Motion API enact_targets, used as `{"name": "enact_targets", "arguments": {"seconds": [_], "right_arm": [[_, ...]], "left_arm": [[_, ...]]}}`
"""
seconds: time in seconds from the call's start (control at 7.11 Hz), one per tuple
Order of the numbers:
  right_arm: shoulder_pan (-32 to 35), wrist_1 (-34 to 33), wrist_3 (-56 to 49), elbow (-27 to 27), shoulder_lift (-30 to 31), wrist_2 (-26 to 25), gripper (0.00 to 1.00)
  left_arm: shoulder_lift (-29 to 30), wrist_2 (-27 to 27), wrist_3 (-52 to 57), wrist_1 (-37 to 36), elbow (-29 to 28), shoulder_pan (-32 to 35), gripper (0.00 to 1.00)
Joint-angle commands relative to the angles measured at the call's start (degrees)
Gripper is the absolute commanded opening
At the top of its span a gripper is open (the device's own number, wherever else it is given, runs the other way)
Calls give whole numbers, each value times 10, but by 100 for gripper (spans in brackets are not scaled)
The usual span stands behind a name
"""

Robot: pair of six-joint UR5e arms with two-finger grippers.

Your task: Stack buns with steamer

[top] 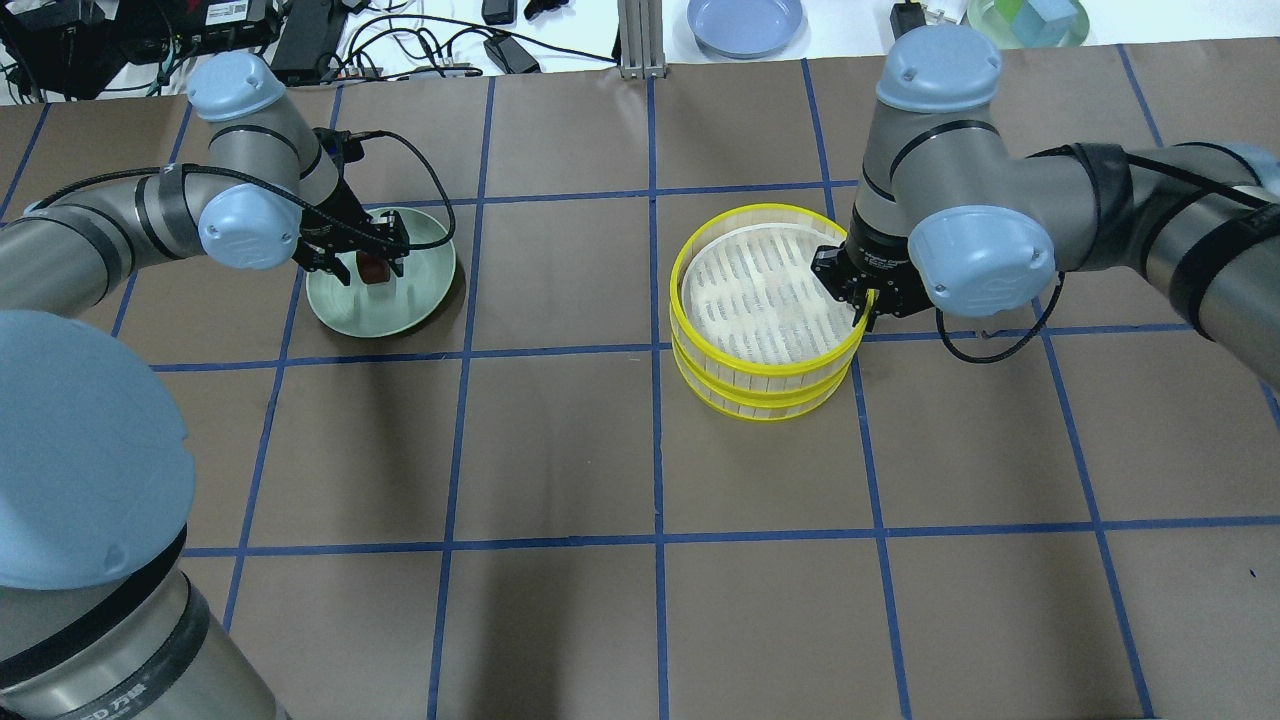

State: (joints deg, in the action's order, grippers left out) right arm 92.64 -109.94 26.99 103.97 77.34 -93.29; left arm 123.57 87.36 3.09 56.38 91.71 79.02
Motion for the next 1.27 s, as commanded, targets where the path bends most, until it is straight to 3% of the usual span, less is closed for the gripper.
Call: {"name": "enact_targets", "arguments": {"seconds": [0.0, 0.14, 0.28, 0.56, 0.98, 1.12], "right_arm": [[0, 7, -1, -1, 0, -1, 4], [1, -6, -1, -2, 0, -2, 56], [1, -5, 0, -1, 0, -4, 100], [0, -9, -4, -13, 1, -1, 100], [-17, 61, -25, -156, 13, -1, 100], [-37, 72, -68, -179, 31, 0, 100]], "left_arm": [[2, -4, 7, -1, 0, 0, 0], [1, -3, 4, -1, -1, -1, 0], [-10, -3, 2, 0, -2, -1, 0], [-40, -3, -2, 7, -2, 2, 0], [-96, -9, -100, 22, -2, 74, 0], [-108, -12, -162, 25, -2, 104, 0]]}}
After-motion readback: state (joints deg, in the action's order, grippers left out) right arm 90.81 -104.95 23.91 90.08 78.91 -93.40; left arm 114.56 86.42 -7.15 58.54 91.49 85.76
